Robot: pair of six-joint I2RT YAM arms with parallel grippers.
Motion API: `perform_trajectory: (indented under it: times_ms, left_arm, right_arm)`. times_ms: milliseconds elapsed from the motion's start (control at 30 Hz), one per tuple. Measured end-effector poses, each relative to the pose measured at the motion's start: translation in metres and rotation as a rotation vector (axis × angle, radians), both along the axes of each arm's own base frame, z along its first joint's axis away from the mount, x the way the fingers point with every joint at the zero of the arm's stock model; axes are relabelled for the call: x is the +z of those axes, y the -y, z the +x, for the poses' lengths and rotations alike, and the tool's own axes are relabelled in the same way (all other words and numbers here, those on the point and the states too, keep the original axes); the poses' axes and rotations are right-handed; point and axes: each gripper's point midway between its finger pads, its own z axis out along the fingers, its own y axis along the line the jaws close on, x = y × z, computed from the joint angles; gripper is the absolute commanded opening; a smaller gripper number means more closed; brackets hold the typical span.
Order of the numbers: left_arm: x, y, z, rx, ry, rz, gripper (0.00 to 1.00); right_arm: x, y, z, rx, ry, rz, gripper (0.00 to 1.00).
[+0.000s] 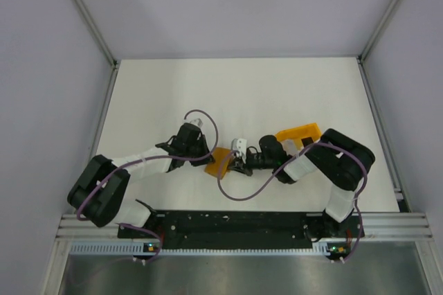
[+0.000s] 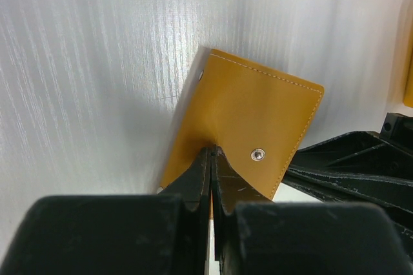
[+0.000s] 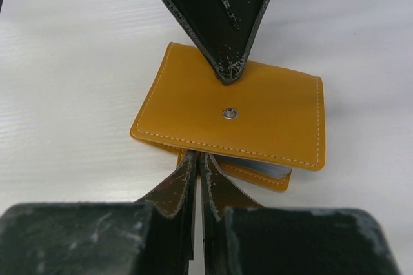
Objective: Put the credit cards into the card holder
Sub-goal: Close the card holder at the center of the board.
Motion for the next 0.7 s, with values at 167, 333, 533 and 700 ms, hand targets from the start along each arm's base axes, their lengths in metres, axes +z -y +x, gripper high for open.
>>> perform_trajectory:
  times_ms: [167,333,533,700]
  left_arm:
    - [0.0,0.0,0.0,0.002,0.0,0.001,0.0]
    - [0.0,0.001,-0.001,0.004,-0.003,-0.001,0.0]
    - [-0.001,0.002,-0.001,0.009,-0.012,-0.001,0.0]
    - [-0.001,0.002,-0.001,0.011,-0.015,-0.001,0.0]
  right_arm:
    - [0.0,0.0,-0.009,0.044,-0.025,0.005,0.0]
    - [0.004,0.003,-0.025,0.11,-0.037,0.02,0.0]
    - [0.01,0.006,-0.037,0.182,-0.041,0.031,0.0]
    - [0.009,0.011,-0.053,0.245,-0.067,0.037,0.0]
